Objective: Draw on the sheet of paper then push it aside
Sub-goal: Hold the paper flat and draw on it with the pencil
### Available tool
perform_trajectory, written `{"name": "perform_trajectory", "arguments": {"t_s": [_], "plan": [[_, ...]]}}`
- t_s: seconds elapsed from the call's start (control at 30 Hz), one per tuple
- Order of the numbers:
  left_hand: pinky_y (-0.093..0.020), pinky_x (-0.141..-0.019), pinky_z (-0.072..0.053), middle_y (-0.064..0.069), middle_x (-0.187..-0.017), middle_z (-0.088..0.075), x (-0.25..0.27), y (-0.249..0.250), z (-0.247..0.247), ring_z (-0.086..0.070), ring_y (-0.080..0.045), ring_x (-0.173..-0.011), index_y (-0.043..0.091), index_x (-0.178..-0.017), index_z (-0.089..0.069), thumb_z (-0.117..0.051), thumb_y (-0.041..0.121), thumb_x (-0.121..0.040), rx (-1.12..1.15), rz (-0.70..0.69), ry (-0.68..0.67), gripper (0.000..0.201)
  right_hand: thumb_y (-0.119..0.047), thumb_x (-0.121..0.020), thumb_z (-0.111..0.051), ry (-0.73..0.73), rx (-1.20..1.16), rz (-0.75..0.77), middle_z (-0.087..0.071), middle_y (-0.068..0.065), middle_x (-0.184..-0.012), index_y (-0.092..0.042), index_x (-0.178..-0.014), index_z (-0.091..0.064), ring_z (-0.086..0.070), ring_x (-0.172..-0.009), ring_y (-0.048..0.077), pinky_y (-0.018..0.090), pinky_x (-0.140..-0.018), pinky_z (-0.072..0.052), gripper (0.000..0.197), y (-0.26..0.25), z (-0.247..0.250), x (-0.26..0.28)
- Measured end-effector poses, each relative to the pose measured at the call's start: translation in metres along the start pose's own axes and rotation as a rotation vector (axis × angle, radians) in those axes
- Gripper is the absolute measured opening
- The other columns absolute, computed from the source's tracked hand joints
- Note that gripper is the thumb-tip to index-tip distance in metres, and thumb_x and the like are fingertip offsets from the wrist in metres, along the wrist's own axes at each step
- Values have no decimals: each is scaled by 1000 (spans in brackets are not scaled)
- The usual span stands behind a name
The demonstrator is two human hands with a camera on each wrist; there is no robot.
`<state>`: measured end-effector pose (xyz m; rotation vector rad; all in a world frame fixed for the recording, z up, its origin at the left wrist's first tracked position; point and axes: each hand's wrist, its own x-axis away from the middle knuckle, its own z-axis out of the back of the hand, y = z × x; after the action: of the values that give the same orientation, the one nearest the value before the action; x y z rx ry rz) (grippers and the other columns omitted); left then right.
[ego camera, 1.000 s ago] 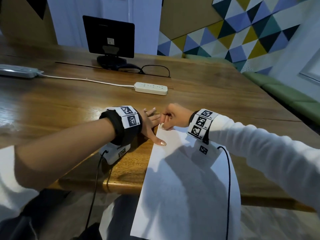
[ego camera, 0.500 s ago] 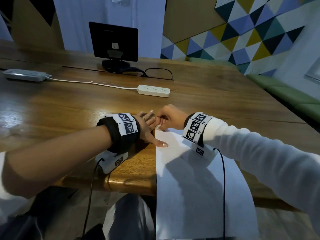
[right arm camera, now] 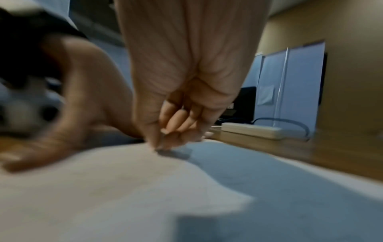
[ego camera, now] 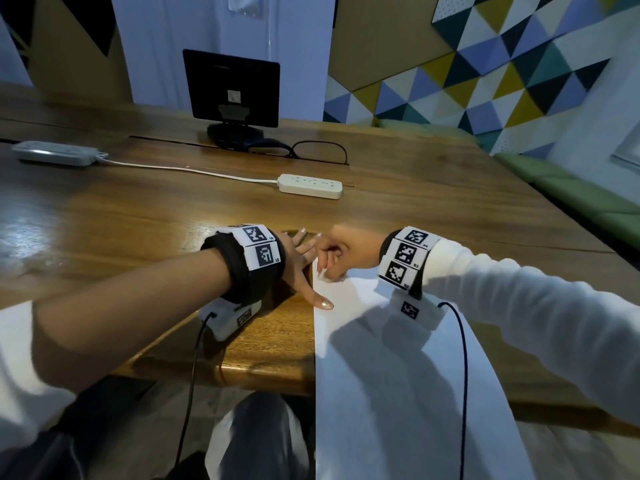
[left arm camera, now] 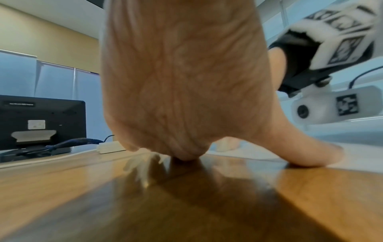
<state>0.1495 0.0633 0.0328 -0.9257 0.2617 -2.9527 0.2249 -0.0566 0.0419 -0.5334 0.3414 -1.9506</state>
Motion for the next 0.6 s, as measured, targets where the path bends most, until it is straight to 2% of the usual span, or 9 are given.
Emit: {"name": "perform_trajectory", "arguments": {"t_s": [0.1,0.23,0.27,0.37,0.4,0.5,0.53,0.6], "plan": [[-54,-117,5,2,-152,34,-4,0,-2,31,-25,-140,22,-146,27,-45,85,-67,-12,1,4,124,5,-75,-66,142,67,-36,-64,0,-67,0,-77,-66,-59,-59,8,22,-61,-49,6,5,7,-5],[-51,-117,7,3,-151,36,-3,-3,-2,30,-23,-140,23,-146,27,-45,85,-68,-7,-22,10,123,0,-77,-72,-53,-66,3,-64,-2,-62,0,-81,-65,-61,-51,2,17,-57,-50,8,5,4,5],[-51,-117,8,2,-151,36,-3,-2,-1,31,-24,-140,22,-146,27,-46,85,-68,-8,-26,9,124,0,-77,-72,-42,-60,-1,-64,0,-63,-1,-81,-65,-62,-52,3,18,-58,-51,8,7,5,5],[-52,-117,8,1,-151,35,-5,0,0,32,-25,-140,20,-146,27,-46,84,-68,-12,-28,1,125,3,-75,-70,123,-9,-48,-65,6,-67,-1,-78,-64,-64,-59,14,22,-59,-49,8,10,5,0],[-53,-117,8,1,-151,36,-5,0,0,32,-25,-140,20,-146,27,-46,84,-69,-10,-28,-1,124,5,-75,-69,130,-9,-52,-64,5,-65,0,-78,-64,-63,-59,15,21,-58,-48,7,9,4,0],[-53,-117,6,1,-151,35,-5,-1,-1,31,-25,-140,20,-147,26,-48,83,-68,1,-38,11,125,4,-76,-71,-30,-95,0,-63,1,-63,1,-80,-64,-61,-53,9,18,-56,-50,8,8,0,5],[-53,-117,6,1,-151,35,-5,-2,-1,30,-25,-140,19,-147,26,-48,84,-68,-1,-41,16,126,3,-76,-72,-41,-117,4,-64,2,-63,0,-79,-64,-62,-52,7,18,-56,-51,9,9,1,5],[-54,-117,5,1,-152,35,-8,-2,-2,30,-25,-140,18,-147,25,-47,84,-67,-7,-42,12,126,3,-76,-72,39,-117,-23,-63,-2,-59,-2,-76,-63,-61,-49,5,19,-54,-50,10,14,4,2]]}}
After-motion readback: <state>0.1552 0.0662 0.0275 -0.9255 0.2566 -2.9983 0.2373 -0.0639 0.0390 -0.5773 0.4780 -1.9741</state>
